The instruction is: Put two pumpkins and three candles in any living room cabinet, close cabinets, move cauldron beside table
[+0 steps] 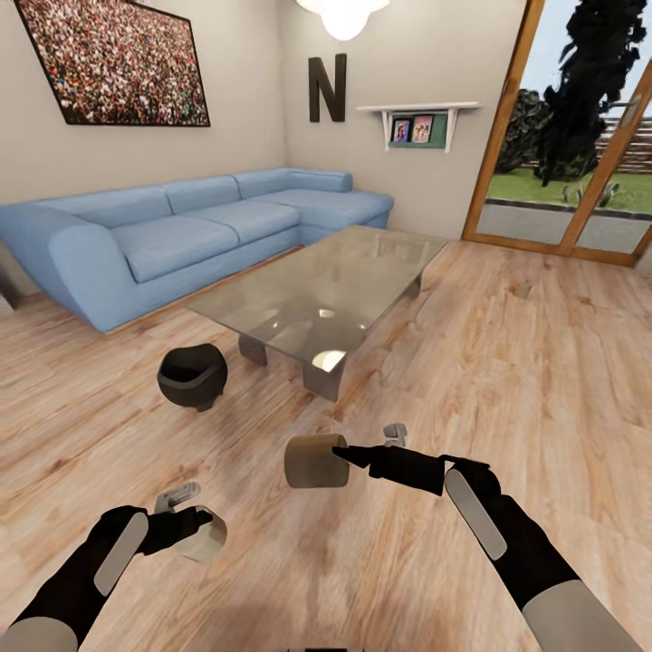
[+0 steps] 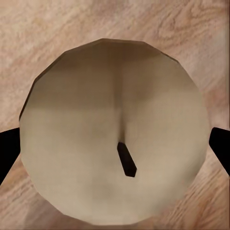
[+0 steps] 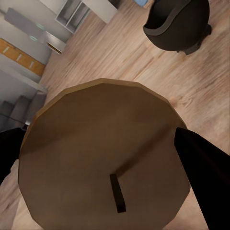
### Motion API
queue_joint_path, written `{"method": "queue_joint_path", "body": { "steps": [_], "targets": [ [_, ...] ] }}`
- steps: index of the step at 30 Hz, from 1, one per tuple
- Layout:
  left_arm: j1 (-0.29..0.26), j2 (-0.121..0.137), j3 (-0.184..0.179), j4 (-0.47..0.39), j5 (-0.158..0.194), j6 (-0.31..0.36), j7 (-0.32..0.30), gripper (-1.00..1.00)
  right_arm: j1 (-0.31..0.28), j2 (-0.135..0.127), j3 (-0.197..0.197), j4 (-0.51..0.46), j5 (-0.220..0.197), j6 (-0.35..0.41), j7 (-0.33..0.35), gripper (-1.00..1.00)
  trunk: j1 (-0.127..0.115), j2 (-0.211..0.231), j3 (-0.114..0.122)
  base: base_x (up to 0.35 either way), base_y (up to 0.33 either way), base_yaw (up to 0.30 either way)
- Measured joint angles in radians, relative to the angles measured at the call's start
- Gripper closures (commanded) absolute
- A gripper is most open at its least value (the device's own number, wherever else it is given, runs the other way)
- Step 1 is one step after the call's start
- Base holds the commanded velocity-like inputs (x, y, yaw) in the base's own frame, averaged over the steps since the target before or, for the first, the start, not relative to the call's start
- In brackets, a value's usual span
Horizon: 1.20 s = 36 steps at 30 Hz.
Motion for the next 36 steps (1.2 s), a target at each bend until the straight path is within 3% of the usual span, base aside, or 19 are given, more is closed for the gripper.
{"method": "queue_joint_path", "body": {
  "steps": [27, 30, 36],
  "targets": [
    [0.0, -0.002, -0.001, 0.0, 0.001, 0.0, 0.0, 1.0, 0.0, 0.0, -0.001, 0.004, 0.001, 0.0, -0.01, 1.0, -0.104, 0.189, 0.085, 0.0, 0.0, 0.0],
    [0.0, -0.002, -0.001, 0.0, 0.001, 0.0, 0.0, 1.0, 0.0, 0.0, 0.0, 0.002, 0.005, 0.001, -0.071, 1.0, -0.115, 0.21, 0.094, 0.0, 0.0, 0.0],
    [0.0, -0.001, -0.001, 0.0, -0.001, 0.0, 0.0, 1.0, 0.0, 0.0, 0.003, -0.003, 0.012, 0.093, -0.388, 1.0, -0.138, 0.252, 0.113, 0.0, 0.0, 0.0]
  ]
}}
